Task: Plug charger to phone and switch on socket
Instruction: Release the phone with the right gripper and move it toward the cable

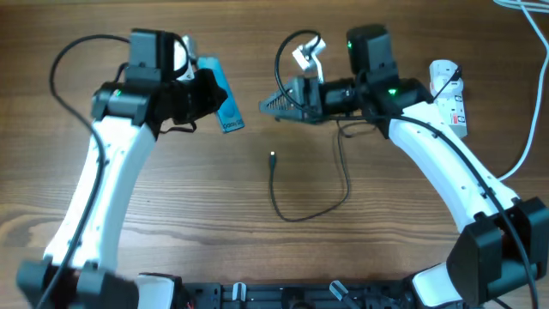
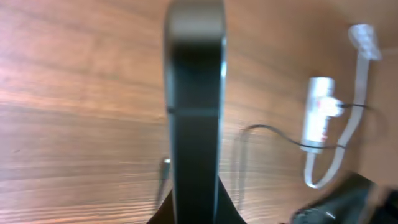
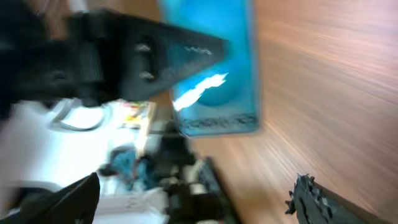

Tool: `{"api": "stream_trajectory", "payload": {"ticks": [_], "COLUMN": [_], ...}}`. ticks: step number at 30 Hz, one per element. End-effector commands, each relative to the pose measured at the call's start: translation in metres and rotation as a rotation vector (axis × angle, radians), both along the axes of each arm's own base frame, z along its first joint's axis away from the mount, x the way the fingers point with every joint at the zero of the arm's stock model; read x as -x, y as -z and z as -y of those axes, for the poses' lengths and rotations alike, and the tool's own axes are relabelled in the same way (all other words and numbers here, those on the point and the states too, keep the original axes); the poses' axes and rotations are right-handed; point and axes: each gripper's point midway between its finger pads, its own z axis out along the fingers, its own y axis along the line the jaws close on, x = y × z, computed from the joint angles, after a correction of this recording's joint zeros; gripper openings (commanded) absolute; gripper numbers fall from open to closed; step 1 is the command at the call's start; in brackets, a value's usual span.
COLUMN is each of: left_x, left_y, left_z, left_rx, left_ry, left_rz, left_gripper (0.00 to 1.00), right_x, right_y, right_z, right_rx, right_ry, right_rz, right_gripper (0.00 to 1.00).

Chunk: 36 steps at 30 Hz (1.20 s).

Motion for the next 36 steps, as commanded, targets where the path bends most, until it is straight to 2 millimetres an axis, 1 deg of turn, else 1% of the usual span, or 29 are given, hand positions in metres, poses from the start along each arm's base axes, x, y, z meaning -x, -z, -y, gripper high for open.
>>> {"api": "stream_trajectory", "payload": {"ticks": [1, 3, 4, 5, 6, 8, 10, 12, 13, 14, 15, 17, 18, 19, 20, 21, 25, 28, 31, 33, 35, 36], "left_x": [-0.008, -0.011, -0.012, -0.012, -0.011, -0.009, -0.006, -0.004, -0.004, -0.004, -0.004, -0.005, -0.005, -0.005, -0.005, -0.005, -0.005, -0.006, -0.007, -0.007, -0.008, -0.008], "left_y": [0.040, 0.063, 0.075, 0.083, 0.097, 0.108, 0.118, 0.124, 0.125, 0.125, 0.125, 0.125, 0.125, 0.125, 0.125, 0.125, 0.125, 0.127, 0.129, 0.129, 0.129, 0.130], "left_z": [-0.009, -0.008, -0.008, -0.008, -0.005, 0.000, 0.000, 0.000, 0.000, 0.000, 0.000, 0.000, -0.001, -0.001, -0.001, -0.001, -0.001, -0.007, -0.012, -0.015, -0.017, -0.017], "left_rx": [-0.076, -0.085, -0.090, -0.092, -0.081, -0.059, -0.063, -0.070, -0.074, -0.078, -0.080, -0.085, -0.089, -0.092, -0.093, -0.093, -0.099, -0.132, -0.156, -0.163, -0.171, -0.173], "left_ry": [-0.017, -0.015, -0.014, -0.012, -0.004, 0.009, 0.011, 0.035, 0.049, 0.056, 0.062, 0.076, 0.079, 0.078, 0.078, 0.078, 0.096, 0.085, 0.073, 0.068, 0.063, 0.062], "left_rz": [-0.095, -0.154, -0.187, -0.209, -0.249, -0.290, -0.323, -0.335, -0.333, -0.330, -0.326, -0.315, -0.313, -0.313, -0.312, -0.312, -0.304, -0.301, -0.302, -0.302, -0.301, -0.301], "left_gripper": [0.04, 0.04, 0.04, 0.04, 0.04, 0.04, 0.04, 0.04, 0.04, 0.04, 0.04, 0.04, 0.04, 0.04, 0.04, 0.04, 0.04, 0.04, 0.04, 0.04, 0.04, 0.04], "right_x": [-0.028, -0.029, -0.030, -0.030, -0.030, -0.031, -0.032, -0.029, -0.028, -0.027, -0.025, -0.021, -0.017, -0.013, -0.010, -0.004, 0.022, 0.035, 0.040, 0.043, 0.044, 0.045], "right_y": [0.061, 0.082, 0.091, 0.096, 0.106, 0.116, 0.128, 0.145, 0.154, 0.162, 0.170, 0.183, 0.191, 0.199, 0.204, 0.215, 0.246, 0.262, 0.268, 0.269, 0.269, 0.269], "right_z": [0.044, 0.069, 0.082, 0.091, 0.107, 0.121, 0.129, 0.130, 0.129, 0.125, 0.116, 0.093, 0.077, 0.066, 0.061, 0.052, 0.020, 0.007, 0.004, -0.001, -0.003, -0.002], "right_rx": [0.401, 0.562, 0.639, 0.694, 0.791, 0.871, 0.925, 0.949, 0.949, 0.935, 0.900, 0.810, 0.757, 0.736, 0.732, 0.746, 0.795, 0.880, 0.966, 0.979, 0.985, 0.991], "right_ry": [0.222, 0.291, 0.324, 0.345, 0.380, 0.404, 0.415, 0.411, 0.419, 0.415, 0.398, 0.338, 0.294, 0.260, 0.244, 0.228, 0.143, 0.163, 0.228, 0.238, 0.239, 0.240], "right_rz": [0.066, 0.041, 0.037, 0.034, 0.028, 0.022, 0.012, -0.033, -0.071, -0.108, -0.145, -0.194, -0.213, -0.227, -0.234, -0.254, -0.267, -0.252, -0.218, -0.198, -0.188, -0.189], "right_gripper": [1.00, 1.00, 1.00, 0.99, 0.99, 0.92, 0.86, 0.73, 0.64, 0.59, 0.51, 0.45, 0.40, 0.37, 0.34, 0.33, 0.29, 0.27, 0.27, 0.26, 0.16, 0.12]}}
